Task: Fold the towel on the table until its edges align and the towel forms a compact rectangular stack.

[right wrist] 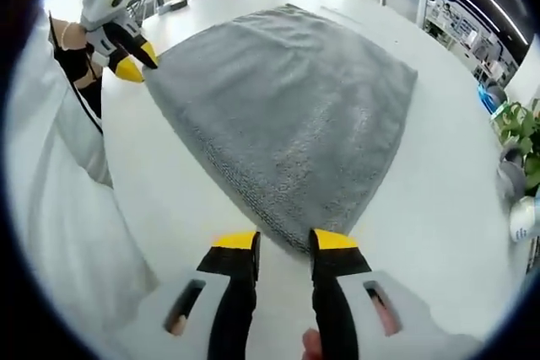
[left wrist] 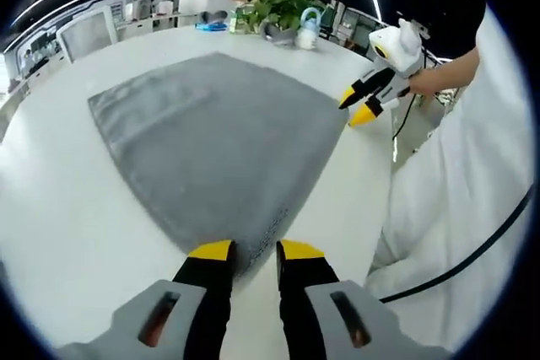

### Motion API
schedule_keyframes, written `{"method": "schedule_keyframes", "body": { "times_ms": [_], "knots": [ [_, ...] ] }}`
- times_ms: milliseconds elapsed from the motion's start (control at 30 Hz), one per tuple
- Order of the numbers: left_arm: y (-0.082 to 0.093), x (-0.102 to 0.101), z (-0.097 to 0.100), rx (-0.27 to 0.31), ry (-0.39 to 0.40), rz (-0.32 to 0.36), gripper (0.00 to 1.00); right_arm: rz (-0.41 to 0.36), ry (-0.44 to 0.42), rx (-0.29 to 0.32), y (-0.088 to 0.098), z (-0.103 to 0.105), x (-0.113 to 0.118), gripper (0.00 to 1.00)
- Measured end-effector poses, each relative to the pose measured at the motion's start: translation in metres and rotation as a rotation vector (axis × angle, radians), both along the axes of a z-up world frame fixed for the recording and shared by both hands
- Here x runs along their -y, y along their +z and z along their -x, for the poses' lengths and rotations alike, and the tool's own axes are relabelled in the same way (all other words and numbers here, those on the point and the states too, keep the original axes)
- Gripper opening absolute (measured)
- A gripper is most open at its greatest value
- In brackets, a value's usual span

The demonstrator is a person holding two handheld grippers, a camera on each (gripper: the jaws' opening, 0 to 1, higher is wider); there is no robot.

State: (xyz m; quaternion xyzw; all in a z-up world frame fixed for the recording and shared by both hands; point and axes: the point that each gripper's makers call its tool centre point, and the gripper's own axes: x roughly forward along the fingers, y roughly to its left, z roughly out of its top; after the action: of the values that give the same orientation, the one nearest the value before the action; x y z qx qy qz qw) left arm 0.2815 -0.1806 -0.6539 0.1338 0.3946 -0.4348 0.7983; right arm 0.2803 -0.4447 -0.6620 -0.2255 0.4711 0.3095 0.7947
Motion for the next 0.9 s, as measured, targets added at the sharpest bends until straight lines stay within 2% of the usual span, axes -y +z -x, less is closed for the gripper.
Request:
{"method": "schedule_keyframes", "body": {
  "times_ms": [167, 233, 267, 400, 533, 733, 900],
  "knots": [
    [-0.0013, -0.0004, -0.0009, 0.017, -0.012, -0.026, 0.16, 0.045, 0.009, 0.027, -0.0006, -0.006, 0.0061, 0.07],
    [-0.0016, -0.0023, -0.0032, 0.063, -0.046, -0.062, 0.13, 0.074, 0.026, 0.037, -0.0012, -0.0088, 0.0092, 0.03],
    [-0.002, -0.0022, -0.0031, 0.09, -0.075, -0.085, 0.12, 0.067, 0.024, 0.03, -0.0015, -0.0085, 0.0083, 0.03],
    [-0.0027, -0.0018, 0.0002, 0.116, -0.082, -0.096, 0.12, 0.052, 0.007, 0.025, -0.0009, -0.0088, 0.0089, 0.03],
    [-0.0026, -0.0043, 0.003, 0.149, -0.129, -0.114, 0.12, 0.038, -0.011, 0.036, -0.001, -0.008, 0.0092, 0.02],
    [-0.0017, -0.0067, 0.0026, 0.143, -0.131, -0.101, 0.11, 0.026, -0.026, 0.041, -0.0007, -0.0075, 0.0092, 0.02],
    [-0.0016, -0.0076, 0.0038, 0.147, -0.147, -0.115, 0.11, 0.03, -0.005, 0.035, -0.0005, -0.0048, 0.0087, 0.02]
  ]
}}
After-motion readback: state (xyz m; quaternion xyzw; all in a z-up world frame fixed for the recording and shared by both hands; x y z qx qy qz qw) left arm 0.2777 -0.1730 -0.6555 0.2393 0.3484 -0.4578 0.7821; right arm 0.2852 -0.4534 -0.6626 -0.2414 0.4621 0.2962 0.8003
